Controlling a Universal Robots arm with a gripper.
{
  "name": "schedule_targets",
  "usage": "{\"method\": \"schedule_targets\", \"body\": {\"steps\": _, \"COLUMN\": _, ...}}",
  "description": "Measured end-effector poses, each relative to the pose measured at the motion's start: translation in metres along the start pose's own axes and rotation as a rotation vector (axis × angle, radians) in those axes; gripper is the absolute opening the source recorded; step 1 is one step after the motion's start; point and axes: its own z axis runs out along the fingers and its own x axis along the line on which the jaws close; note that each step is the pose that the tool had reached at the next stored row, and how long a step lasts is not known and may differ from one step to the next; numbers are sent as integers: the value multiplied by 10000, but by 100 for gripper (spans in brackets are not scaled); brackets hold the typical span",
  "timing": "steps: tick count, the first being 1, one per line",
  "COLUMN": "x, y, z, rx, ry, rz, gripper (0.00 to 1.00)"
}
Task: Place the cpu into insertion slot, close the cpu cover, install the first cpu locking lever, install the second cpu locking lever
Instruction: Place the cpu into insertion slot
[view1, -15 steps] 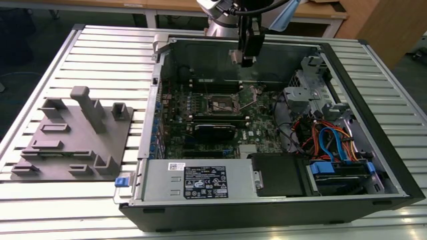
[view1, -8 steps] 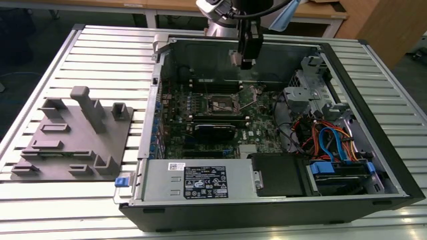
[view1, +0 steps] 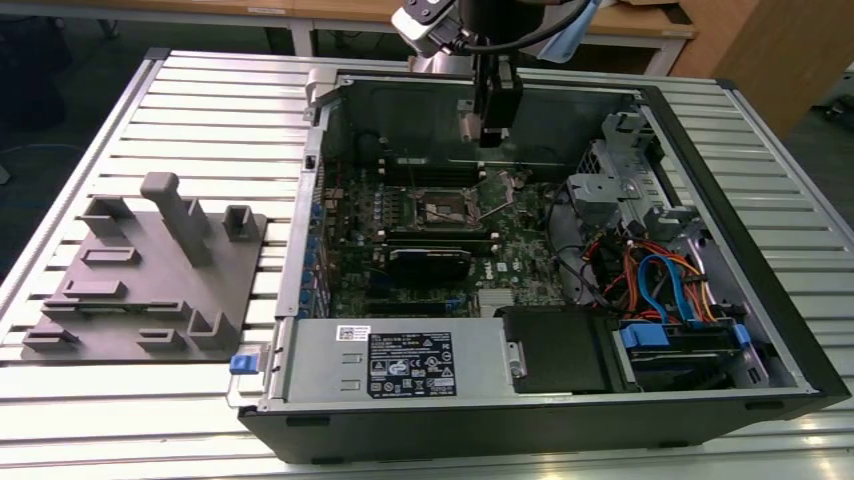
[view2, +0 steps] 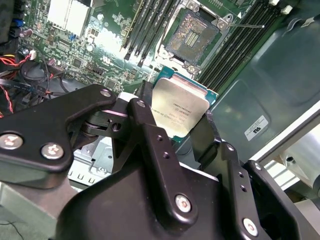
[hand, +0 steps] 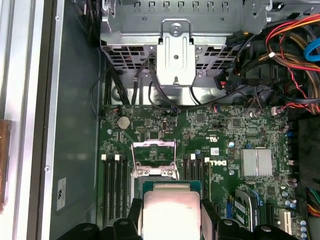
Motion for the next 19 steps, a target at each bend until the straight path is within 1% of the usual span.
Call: {"method": "schedule_targets", "body": {"steps": 19, "x": -1, "y": -5, "z": 58, "rx": -6, "ry": 3, "rz": 0, "gripper": 54}}
